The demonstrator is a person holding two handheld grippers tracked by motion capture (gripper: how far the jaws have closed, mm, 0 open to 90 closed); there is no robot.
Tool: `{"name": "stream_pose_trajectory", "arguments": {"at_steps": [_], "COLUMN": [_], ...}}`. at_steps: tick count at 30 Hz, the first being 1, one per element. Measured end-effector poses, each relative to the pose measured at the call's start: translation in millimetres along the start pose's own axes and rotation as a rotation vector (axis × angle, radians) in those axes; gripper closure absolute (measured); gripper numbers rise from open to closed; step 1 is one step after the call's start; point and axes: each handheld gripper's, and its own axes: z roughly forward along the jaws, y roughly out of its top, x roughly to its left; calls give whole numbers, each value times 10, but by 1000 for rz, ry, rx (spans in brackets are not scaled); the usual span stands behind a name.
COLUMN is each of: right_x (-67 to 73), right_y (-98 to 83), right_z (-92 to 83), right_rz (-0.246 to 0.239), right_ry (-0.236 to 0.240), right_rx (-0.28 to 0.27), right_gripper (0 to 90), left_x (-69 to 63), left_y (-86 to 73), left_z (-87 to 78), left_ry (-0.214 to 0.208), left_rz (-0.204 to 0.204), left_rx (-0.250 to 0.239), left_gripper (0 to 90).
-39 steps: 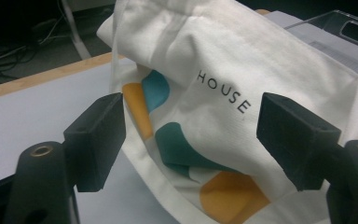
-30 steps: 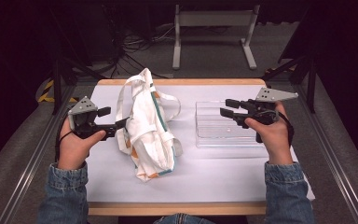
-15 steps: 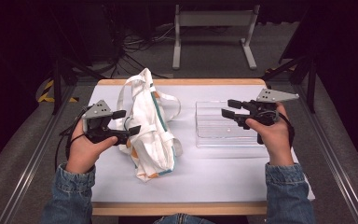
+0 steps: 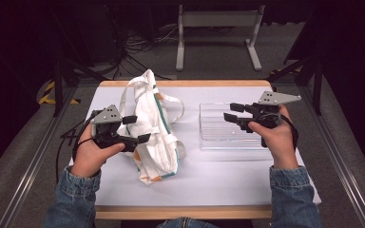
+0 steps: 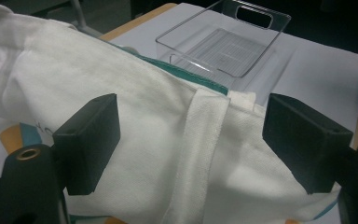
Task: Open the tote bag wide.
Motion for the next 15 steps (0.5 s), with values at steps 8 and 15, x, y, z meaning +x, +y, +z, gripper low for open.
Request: {"name": "stream_pose_trajectory", "arguments": {"at_steps": [8, 15], "right_x": [7, 18], "right_y": [-4, -2], "right_z": [21, 36], "right_rz": [-6, -9], "right_ry": [1, 3], "right_rx": [15, 18], "right_gripper": [494, 494], "left_x": [-54, -109], "left_y": [-8, -8], "left_z": [106, 191], "left_ry": [0, -12], "left_rz": [16, 51], "left_rx": [8, 4], "left_gripper": [198, 207]}}
